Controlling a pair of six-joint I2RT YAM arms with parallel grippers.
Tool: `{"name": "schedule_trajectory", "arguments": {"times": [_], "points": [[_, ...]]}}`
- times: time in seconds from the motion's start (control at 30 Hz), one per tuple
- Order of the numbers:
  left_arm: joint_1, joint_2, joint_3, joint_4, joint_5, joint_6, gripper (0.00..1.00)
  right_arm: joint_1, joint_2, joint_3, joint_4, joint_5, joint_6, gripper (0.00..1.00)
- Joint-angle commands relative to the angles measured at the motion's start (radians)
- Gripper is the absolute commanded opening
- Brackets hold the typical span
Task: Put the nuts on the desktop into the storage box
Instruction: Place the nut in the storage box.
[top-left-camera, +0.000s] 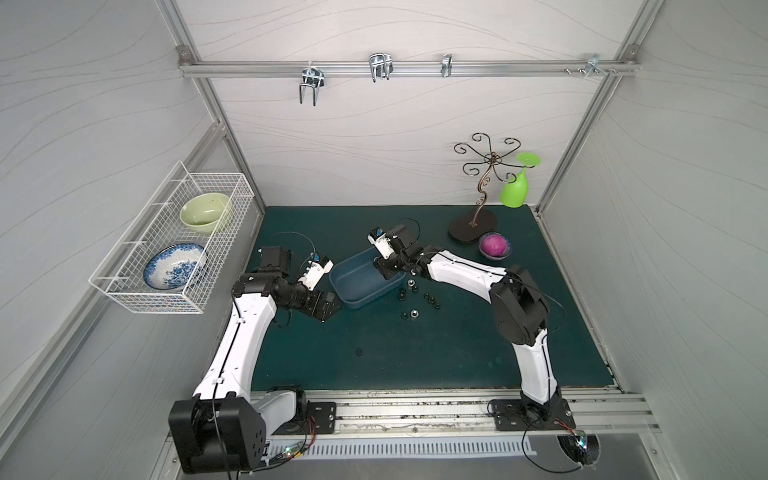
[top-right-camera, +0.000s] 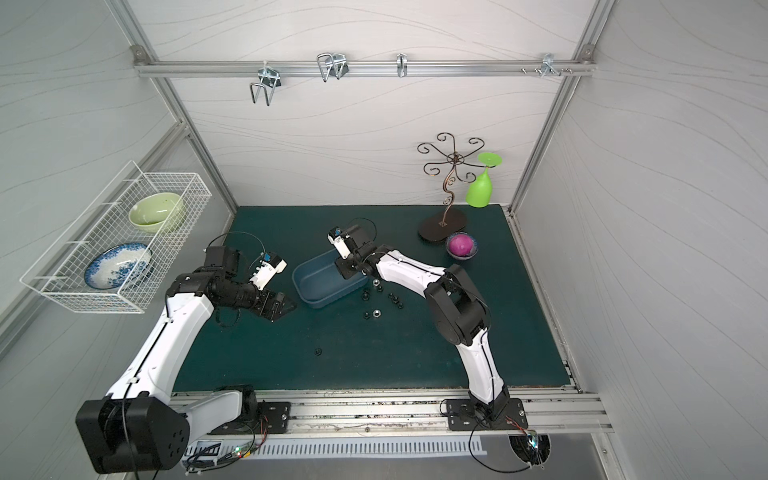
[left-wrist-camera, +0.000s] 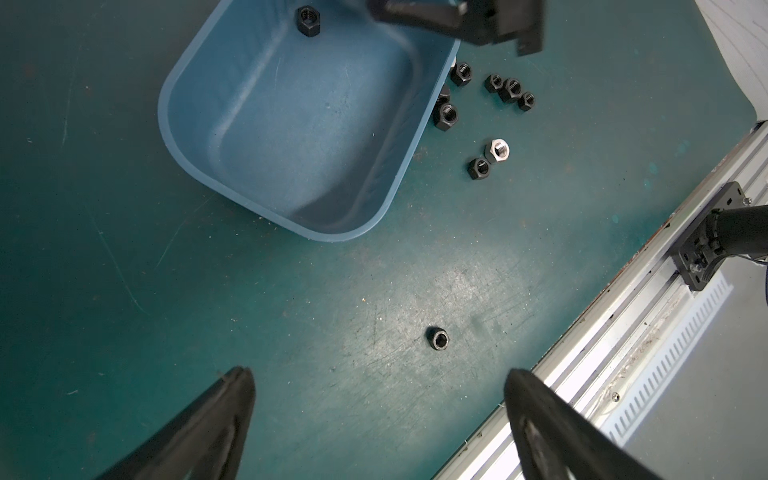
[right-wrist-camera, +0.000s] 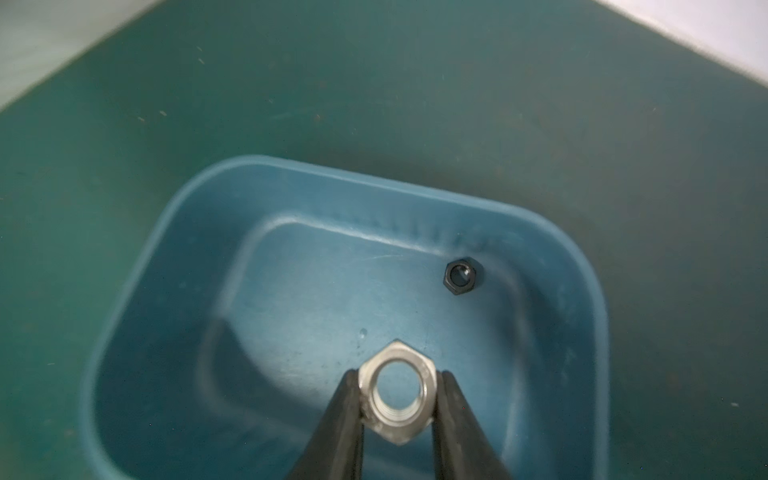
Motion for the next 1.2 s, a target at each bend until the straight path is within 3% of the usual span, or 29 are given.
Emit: {"name": "schedule_trajectory", "arguments": {"times": [0.0, 0.67, 1.17], "points": [[0.005, -0.003, 0.004, 0.013, 0.013, 0.019, 0.98, -0.016, 0.058, 0.053, -0.069, 0.002, 0.035, 0.00], [0.006, 0.006, 0.006, -0.010, 0.097, 0.018, 0.98, -0.043, 0.283, 0.383, -0.375, 0.098, 0.047, 0.02], [0.004, 0.003, 0.001, -0.010, 0.106, 0.018, 0.97, -0.024, 0.351, 0.451, -0.417, 0.119, 0.004, 0.01]]}}
